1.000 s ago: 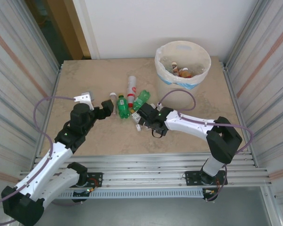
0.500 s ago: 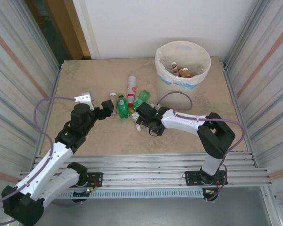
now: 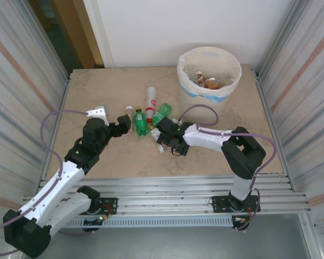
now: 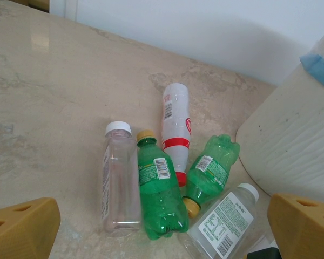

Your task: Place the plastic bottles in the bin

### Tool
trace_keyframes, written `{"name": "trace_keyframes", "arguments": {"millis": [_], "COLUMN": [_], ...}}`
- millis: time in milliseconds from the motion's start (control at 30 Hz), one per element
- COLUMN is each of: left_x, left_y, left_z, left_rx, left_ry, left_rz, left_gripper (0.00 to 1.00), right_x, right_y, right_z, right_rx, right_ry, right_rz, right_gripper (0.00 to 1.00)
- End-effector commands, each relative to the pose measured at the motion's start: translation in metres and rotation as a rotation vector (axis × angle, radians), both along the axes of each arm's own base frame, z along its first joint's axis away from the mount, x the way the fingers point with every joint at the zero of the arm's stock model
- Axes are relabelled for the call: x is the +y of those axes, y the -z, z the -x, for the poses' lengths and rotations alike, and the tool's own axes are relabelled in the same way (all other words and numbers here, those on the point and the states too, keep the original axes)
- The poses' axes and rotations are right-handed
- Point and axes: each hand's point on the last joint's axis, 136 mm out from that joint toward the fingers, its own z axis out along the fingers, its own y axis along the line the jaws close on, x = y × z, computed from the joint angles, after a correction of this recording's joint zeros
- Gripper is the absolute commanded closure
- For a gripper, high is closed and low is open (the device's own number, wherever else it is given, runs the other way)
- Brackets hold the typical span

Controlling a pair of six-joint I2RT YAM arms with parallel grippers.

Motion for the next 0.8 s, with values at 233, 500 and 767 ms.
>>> {"name": "trace_keyframes", "arguments": {"millis": [233, 500, 767], "left_x": [-0.002, -0.004, -0.003], "left_y": [-0.011, -0.009, -0.009], "left_z": [-0.006, -0.008, -0.007], "left_rx": [-0.031, -0.021, -0.021], "left_ry": [0.0, 0.006, 0.005], "left_rz": [0.018, 0.022, 0.012], "left_gripper": [0.01, 0.01, 0.01], "right_x": [-0.057, -0.062, -0.055], "right_y": [-0.003, -0.007, -0.003], "right_z": [0.02, 0.008, -0.021], "right_rx": [0.041, 0.025, -0.016], "right_ry": [-0.04, -0.065, -0.081], "right_rz": [0.101, 0.123, 0.118], "right_gripper": [0.05, 0.02, 0.05]}}
